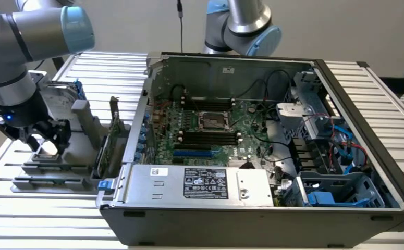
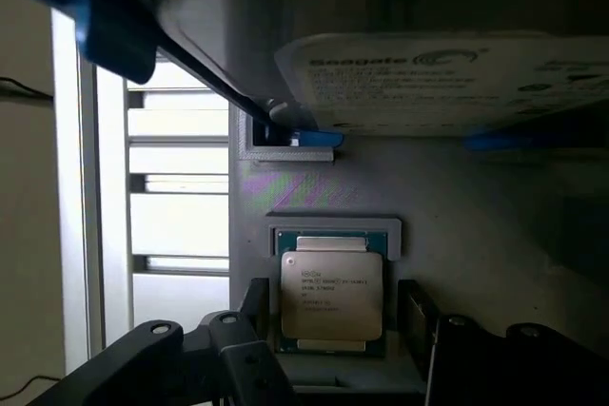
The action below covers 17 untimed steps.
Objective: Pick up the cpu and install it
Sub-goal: 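Pick up the cpu and move it towards the insertion slot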
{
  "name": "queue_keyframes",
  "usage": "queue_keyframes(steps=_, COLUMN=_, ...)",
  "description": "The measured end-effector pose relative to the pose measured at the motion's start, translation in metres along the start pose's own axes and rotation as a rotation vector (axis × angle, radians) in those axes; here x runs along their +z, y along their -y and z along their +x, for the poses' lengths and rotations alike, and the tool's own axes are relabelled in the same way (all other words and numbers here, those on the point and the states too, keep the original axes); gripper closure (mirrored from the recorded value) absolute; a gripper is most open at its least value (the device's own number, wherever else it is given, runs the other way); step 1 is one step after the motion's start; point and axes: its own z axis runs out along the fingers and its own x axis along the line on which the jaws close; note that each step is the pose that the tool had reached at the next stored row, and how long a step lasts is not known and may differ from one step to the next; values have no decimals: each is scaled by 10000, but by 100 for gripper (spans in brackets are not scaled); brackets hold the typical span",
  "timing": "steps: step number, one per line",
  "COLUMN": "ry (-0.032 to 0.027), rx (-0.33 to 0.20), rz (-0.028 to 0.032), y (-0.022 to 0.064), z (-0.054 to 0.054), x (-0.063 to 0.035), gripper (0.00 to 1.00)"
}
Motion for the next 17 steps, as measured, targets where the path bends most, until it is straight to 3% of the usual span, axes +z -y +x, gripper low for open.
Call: queue_keyframes(steps=17, ry=14, rx=1, rz=11, y=-27, z=-2, x=22, gripper=35)
